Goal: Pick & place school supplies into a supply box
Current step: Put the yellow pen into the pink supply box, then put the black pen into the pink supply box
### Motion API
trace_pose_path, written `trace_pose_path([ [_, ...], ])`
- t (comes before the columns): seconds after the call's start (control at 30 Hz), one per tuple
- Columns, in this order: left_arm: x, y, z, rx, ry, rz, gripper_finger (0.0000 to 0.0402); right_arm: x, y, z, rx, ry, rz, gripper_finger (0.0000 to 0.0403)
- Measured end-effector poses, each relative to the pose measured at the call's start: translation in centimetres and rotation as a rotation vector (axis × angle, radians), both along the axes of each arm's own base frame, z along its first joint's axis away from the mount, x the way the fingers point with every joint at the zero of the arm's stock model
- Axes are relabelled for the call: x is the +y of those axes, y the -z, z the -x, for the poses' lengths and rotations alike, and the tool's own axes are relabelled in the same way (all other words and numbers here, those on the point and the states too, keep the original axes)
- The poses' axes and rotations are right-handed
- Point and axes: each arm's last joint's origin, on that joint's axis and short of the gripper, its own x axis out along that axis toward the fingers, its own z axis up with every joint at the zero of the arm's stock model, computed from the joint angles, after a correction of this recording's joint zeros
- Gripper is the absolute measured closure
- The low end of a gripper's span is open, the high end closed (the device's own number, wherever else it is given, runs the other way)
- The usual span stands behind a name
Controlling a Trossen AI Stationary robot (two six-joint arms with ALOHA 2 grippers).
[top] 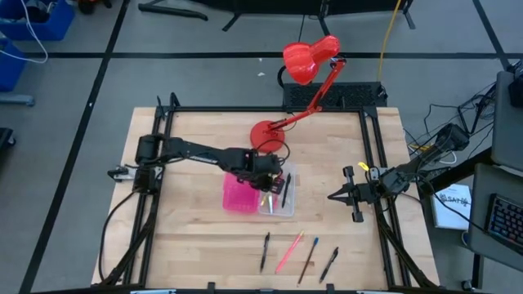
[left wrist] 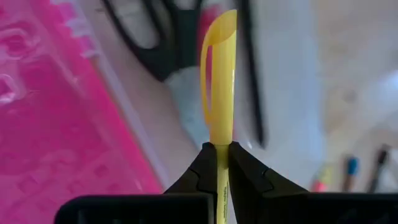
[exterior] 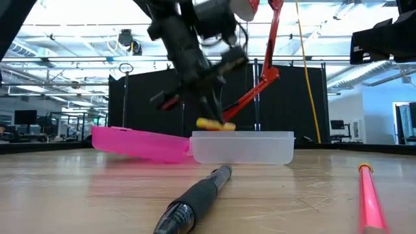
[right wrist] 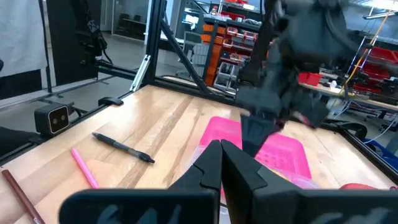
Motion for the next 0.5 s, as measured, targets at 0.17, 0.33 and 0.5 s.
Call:
trace_pose_path([
  [0.17,1.2,1.7,-0.5,0.019,-0.013,0.000,0.0385,0.0,0.0,0.0,0.002,0.000,0.009,0.0403],
  [0.33,2.0,2.3,-0.6,0.029,-0.004,-0.014,0.0399,0.2,0.0,0.0,0.003,-0.062,0.008,0.0403],
  [0.5,1.6,1.2,-0.9,-0.066,0.116,-0.046,0.0357,0.2,0.0,0.0,0.003,-0.077,0.009,0.0403],
])
